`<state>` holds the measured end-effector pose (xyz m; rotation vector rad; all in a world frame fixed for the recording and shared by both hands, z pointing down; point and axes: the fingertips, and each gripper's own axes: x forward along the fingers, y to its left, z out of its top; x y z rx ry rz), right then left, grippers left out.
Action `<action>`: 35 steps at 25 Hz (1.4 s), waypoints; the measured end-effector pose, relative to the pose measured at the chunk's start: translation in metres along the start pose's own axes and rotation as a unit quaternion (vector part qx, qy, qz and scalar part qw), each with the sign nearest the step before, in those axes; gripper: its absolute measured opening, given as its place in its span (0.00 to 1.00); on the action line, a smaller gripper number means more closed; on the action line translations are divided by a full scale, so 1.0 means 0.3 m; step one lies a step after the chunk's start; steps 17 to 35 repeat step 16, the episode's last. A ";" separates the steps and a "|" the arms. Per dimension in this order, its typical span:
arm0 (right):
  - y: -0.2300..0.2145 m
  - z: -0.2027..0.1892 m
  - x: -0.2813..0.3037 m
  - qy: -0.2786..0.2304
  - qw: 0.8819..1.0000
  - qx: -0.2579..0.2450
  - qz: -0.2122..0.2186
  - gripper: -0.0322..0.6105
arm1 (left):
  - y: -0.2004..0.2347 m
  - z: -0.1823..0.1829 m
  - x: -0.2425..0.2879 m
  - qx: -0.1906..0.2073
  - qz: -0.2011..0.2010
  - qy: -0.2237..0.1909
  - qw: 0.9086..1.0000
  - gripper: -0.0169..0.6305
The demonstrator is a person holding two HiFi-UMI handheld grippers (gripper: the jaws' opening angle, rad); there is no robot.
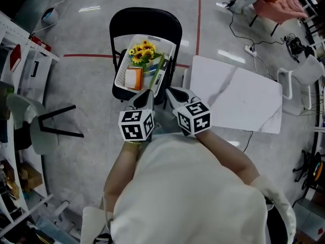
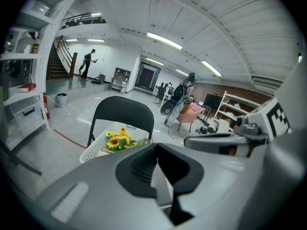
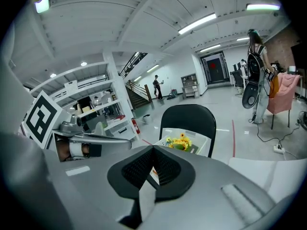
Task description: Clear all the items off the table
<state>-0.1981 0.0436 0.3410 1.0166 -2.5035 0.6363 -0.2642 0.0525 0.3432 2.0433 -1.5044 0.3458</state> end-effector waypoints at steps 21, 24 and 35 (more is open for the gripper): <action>0.011 0.020 0.020 -0.010 1.000 -0.007 -0.002 0.05 | 0.026 0.016 -0.009 0.003 0.002 -0.007 1.000 0.04; 0.011 0.020 0.020 -0.010 1.000 -0.007 -0.002 0.05 | 0.026 0.016 -0.009 0.003 0.002 -0.007 1.000 0.04; 0.011 0.020 0.020 -0.010 1.000 -0.007 -0.002 0.05 | 0.026 0.016 -0.009 0.003 0.002 -0.007 1.000 0.04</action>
